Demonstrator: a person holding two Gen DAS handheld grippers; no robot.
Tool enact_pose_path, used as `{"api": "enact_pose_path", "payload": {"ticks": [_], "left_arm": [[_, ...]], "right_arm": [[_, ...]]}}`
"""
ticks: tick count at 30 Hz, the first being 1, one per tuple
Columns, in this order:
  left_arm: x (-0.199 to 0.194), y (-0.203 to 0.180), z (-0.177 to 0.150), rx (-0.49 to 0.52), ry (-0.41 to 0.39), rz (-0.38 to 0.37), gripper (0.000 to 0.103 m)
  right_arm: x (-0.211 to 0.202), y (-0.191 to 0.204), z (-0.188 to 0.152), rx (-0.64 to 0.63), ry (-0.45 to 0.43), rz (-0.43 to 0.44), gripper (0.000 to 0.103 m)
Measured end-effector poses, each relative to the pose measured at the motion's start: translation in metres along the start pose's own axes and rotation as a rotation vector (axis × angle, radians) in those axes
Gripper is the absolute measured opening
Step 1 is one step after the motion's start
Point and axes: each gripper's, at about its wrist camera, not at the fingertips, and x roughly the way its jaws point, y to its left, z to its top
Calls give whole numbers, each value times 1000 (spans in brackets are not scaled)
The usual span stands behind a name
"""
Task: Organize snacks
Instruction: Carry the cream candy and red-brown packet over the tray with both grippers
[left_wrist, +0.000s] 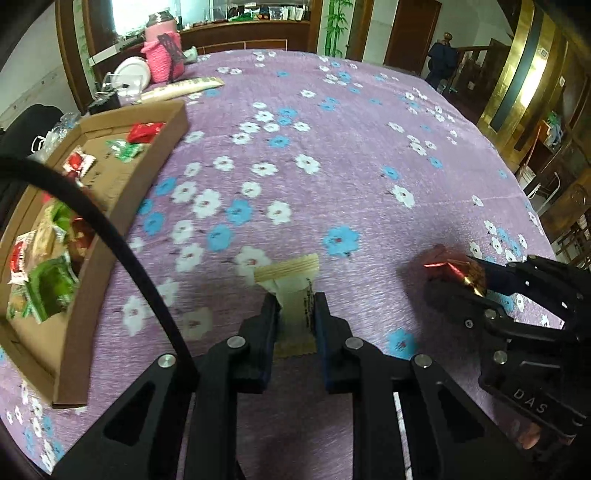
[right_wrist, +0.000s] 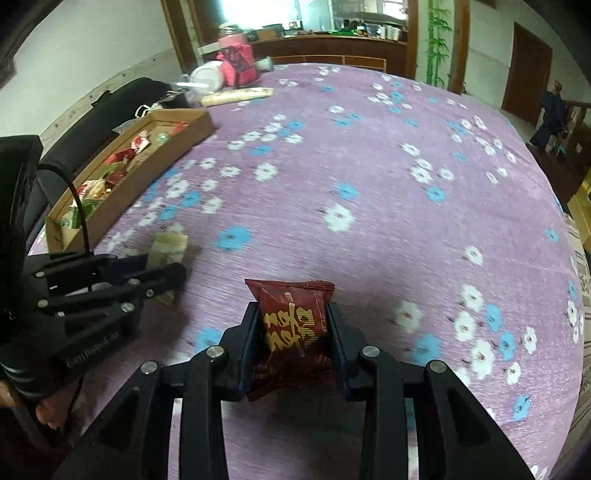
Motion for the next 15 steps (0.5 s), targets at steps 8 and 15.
{"api": "enact_pose_path", "payload": {"ticks": [8, 15], "left_arm": [[-27, 35, 1, -61, -48, -8, 21], [-52, 105, 14, -211, -103, 66, 21]], "right_arm": [[-3, 45, 22, -72, -35, 35, 34], [6, 101, 63, -151, -72, 135, 34]]}}
